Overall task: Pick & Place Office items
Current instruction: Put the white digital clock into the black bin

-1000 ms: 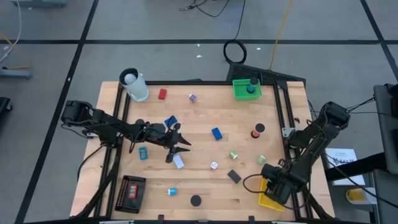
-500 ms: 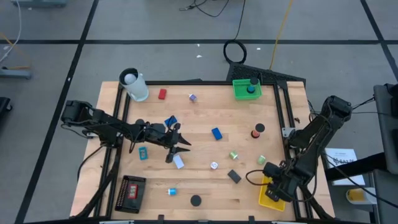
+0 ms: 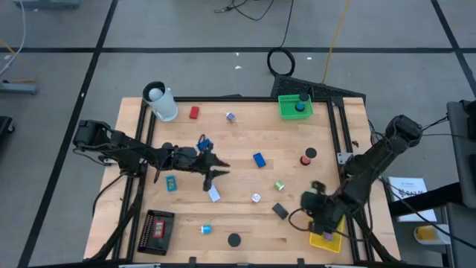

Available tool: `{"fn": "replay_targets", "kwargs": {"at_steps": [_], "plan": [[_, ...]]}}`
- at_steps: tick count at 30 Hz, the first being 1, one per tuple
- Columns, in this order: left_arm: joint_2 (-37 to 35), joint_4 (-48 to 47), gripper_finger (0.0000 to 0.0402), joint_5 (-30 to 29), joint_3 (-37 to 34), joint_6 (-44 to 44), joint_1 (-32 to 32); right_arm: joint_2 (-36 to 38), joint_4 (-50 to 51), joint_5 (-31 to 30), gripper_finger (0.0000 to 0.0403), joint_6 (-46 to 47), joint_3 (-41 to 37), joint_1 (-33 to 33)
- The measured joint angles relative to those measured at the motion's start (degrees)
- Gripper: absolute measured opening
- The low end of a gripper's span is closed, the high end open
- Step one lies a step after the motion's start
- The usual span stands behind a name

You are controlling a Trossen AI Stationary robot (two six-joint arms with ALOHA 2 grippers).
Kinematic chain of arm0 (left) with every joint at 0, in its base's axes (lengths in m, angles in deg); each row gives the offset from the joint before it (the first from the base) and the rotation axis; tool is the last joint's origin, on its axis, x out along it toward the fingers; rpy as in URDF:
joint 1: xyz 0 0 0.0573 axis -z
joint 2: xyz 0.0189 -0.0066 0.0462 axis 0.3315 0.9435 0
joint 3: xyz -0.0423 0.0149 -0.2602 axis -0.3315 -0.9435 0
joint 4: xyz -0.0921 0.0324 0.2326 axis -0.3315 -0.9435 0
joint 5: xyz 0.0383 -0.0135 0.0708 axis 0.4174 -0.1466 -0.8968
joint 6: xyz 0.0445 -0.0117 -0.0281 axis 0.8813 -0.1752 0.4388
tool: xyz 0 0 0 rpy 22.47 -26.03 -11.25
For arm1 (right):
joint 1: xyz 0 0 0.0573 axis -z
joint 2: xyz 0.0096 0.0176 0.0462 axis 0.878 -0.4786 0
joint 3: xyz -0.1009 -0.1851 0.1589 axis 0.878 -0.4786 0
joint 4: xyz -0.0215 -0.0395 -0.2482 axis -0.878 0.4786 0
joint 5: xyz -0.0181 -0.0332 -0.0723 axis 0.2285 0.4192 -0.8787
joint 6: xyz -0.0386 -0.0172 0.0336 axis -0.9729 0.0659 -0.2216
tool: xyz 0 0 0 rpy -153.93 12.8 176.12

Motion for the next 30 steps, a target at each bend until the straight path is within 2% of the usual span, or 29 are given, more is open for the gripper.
{"fn": "replay_targets", "kwargs": {"at_steps": [4, 8, 12, 19, 23, 30], "plan": [[0.00, 3.79, 0.0067, -3.33, 0.02, 1.96, 0.81, -0.02, -19.32, -0.97, 0.0012, -23.28, -5.20, 7.78], [0.00, 5.44, 0.0009, -5.01, 0.02, 4.24, 1.63, -0.02, -43.89, 6.39, 0.0002, -41.53, -13.15, 16.54], [0.00, 6.61, 0.0015, -7.20, 0.04, 4.96, 1.93, -0.05, -61.88, 6.84, 0.0004, -52.06, -18.47, 24.61], [0.00, 5.98, 0.0004, -7.56, 0.04, 4.77, 1.93, -0.02, -72.72, 6.99, 0.0003, -55.91, -19.12, 36.37], [0.00, 5.92, 0.0024, -6.30, 0.04, 1.53, 1.93, -0.02, -73.30, 7.04, 0.0004, -55.09, -19.10, 41.46], [0.00, 2.85, 0.0039, -6.30, 0.07, 3.16, 1.93, -0.02, -76.64, 7.02, 0.0004, -52.15, -19.10, 49.25]]}}
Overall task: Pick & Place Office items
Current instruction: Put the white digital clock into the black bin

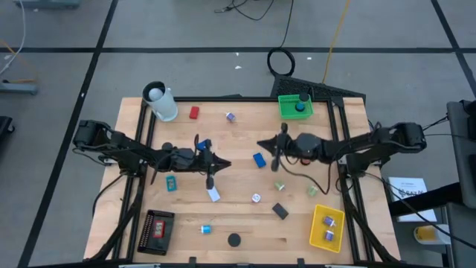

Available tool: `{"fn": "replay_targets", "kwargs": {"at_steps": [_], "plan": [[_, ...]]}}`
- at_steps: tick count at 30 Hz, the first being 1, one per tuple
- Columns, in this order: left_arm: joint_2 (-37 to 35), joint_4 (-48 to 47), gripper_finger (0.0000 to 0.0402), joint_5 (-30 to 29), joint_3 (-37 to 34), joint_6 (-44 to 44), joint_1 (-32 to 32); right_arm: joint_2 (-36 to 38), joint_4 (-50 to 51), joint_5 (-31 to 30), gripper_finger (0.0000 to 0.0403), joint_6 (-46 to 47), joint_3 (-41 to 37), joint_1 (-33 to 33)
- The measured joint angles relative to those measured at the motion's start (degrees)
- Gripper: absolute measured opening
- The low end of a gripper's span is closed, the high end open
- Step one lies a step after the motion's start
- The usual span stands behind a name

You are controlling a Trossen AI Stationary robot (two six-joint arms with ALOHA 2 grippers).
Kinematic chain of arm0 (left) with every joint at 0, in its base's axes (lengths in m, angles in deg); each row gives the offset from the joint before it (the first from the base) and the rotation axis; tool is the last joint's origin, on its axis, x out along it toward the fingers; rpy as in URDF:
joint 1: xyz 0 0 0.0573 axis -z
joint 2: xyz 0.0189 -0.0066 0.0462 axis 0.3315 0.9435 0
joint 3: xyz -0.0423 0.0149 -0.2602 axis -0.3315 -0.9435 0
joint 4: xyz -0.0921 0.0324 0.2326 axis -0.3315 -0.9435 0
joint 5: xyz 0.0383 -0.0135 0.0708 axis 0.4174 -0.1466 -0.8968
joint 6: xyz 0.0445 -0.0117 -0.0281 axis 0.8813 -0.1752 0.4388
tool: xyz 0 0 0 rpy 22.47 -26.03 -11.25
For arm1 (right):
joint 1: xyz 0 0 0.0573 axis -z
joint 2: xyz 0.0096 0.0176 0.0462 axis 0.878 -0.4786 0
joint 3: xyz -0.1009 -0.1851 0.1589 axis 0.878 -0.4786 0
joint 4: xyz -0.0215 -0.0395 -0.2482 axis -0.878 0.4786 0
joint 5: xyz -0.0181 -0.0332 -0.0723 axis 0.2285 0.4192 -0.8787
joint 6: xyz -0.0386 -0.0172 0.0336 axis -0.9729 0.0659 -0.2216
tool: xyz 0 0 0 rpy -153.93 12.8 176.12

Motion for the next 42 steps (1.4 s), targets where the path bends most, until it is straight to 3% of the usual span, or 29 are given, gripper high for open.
{"fn": "replay_targets", "kwargs": {"at_steps": [5, 11, 17, 22, 28, 36, 42], "plan": [[0.00, -3.54, 0.0039, -0.82, 0.00, 1.30, 1.68, 0.00, -0.56, 0.02, 0.0004, 0.10, 0.02, 2.36], [0.00, -5.62, 0.0040, -3.48, 0.02, 7.00, 8.06, 0.39, 0.79, 0.03, 0.0004, -0.74, 0.04, 2.17], [0.00, -14.15, 0.0050, -3.59, 1.46, 3.81, 13.08, 0.39, 1.05, 0.29, 0.0004, -0.76, 0.04, 2.11], [0.00, -31.95, 0.0098, -3.62, 7.18, -3.90, 15.53, 0.39, 0.78, 0.28, 0.0004, -0.76, 0.04, 2.11], [-0.02, -47.37, 0.0175, -6.25, 14.71, -3.94, 18.84, 0.39, 0.72, 0.28, 0.0004, -0.76, 0.04, 2.10], [-0.04, -56.47, 0.0263, -4.75, 15.91, -8.97, 17.42, 0.39, 1.10, 0.28, 0.0004, -0.76, 0.04, 2.09], [0.03, -55.43, 0.0293, 0.14, 15.91, -1.56, 15.33, 0.39, 1.13, 0.29, 0.0004, -0.76, 0.04, 2.09]]}}
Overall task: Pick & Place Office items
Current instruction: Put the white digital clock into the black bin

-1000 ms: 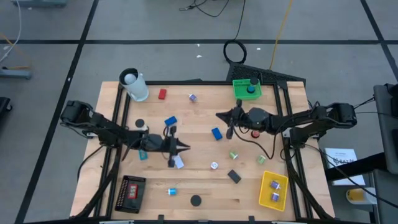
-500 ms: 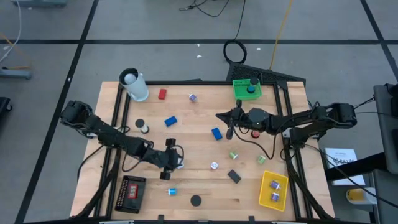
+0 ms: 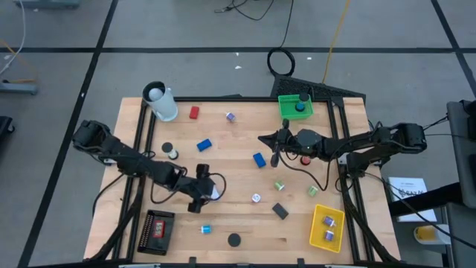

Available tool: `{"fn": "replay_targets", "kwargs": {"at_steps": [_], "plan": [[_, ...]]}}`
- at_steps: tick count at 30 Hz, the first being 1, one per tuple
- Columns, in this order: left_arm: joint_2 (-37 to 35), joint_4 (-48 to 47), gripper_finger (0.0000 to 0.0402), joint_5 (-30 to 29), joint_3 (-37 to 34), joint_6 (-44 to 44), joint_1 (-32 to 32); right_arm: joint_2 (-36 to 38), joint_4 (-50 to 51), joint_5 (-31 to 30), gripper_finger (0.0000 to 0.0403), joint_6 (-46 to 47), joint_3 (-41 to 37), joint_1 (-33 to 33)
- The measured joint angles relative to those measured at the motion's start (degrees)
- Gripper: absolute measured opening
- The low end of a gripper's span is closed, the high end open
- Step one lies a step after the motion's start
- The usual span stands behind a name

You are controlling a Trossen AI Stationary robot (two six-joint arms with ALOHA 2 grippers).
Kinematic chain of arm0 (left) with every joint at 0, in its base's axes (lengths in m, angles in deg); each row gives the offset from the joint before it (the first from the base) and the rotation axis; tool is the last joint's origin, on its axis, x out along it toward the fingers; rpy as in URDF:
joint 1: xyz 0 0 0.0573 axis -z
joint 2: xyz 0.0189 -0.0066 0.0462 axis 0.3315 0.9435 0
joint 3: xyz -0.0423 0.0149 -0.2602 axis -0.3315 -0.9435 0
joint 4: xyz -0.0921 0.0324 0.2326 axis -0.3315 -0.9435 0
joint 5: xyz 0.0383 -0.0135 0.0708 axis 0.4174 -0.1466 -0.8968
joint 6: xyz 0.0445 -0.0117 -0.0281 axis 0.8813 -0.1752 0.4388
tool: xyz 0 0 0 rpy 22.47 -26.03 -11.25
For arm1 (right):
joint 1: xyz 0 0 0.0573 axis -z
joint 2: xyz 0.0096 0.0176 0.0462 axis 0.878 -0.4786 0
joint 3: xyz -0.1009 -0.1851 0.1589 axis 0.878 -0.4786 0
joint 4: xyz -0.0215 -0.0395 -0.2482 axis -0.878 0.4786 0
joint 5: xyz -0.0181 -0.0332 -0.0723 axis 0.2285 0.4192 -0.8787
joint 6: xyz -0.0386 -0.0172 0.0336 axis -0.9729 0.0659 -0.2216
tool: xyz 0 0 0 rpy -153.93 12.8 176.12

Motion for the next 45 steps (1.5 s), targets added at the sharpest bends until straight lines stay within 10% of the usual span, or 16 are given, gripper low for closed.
{"fn": "replay_targets", "kwargs": {"at_steps": [21, 31, 45], "plan": [[10.50, 3.55, 0.0294, 5.44, 0.11, 12.82, -2.24, -0.02, 0.04, 0.03, 0.0004, -0.02, 0.00, 0.00], [10.59, 2.25, 0.0177, 6.43, 0.11, 8.94, -2.17, -0.02, 0.04, 0.04, 0.0004, -0.02, 0.00, 0.00], [1.56, -15.15, 0.0161, 8.65, 5.88, -25.23, 8.56, -0.04, 0.02, 0.06, 0.0004, -0.02, 0.00, 0.00]]}}
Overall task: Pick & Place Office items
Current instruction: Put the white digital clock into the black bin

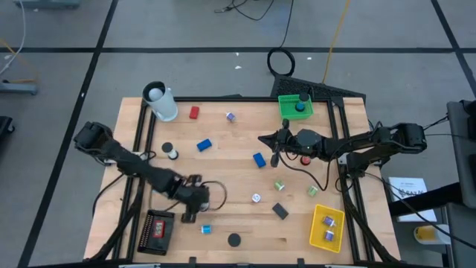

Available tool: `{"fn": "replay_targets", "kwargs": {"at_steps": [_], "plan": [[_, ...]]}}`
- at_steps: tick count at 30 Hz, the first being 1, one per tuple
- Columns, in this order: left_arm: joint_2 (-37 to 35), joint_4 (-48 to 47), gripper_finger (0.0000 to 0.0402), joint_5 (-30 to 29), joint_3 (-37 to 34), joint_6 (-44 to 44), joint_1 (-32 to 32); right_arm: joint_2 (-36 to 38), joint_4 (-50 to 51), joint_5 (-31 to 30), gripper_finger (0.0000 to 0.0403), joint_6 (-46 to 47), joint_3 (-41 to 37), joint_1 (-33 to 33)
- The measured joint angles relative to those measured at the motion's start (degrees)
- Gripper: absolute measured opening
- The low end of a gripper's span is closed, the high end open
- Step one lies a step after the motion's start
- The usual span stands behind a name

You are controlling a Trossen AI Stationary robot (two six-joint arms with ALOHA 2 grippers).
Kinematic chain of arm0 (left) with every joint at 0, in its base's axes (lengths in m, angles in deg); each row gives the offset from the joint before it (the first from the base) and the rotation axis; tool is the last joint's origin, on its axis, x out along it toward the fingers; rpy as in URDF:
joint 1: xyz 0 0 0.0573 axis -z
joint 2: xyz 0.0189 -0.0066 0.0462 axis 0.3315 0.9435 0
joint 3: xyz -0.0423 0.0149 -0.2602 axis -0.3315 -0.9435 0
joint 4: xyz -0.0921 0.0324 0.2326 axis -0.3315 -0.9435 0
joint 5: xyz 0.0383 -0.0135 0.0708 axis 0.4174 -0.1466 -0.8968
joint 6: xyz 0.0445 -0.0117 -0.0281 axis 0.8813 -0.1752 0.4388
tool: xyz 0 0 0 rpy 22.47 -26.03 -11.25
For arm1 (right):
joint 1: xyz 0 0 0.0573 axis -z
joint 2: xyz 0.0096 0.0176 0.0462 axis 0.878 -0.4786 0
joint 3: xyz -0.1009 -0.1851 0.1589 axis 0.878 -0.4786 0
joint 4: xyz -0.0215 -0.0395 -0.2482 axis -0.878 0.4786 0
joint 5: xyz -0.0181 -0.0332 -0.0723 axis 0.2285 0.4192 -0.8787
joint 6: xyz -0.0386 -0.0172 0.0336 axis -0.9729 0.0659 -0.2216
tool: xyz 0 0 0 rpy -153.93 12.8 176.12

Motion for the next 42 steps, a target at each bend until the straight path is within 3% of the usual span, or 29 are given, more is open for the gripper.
{"fn": "replay_targets", "kwargs": {"at_steps": [3, 14, 23, 34, 42], "plan": [[-1.26, -0.95, 0.0163, -1.03, 1.86, -12.85, 6.46, 0.00, -0.04, 0.00, 0.0004, -0.09, 0.00, 0.00], [-1.59, -7.35, 0.0158, -17.30, 6.21, -58.61, 28.81, 0.00, -0.02, 0.09, 0.0004, -0.06, 0.00, 0.00], [-1.31, -20.60, 0.0158, -18.54, 6.65, -86.31, 38.63, 0.00, -0.02, 0.09, 0.0004, -0.03, 0.00, 0.00], [5.24, -24.68, 0.0158, -15.08, 6.65, -100.72, 38.48, 0.00, -0.02, 0.11, 0.0004, -0.02, 0.00, 0.00], [7.71, -26.00, 0.0169, -16.47, 6.65, -104.32, 37.32, 0.00, 0.01, 0.11, 0.0004, 0.00, 0.00, 0.00]]}}
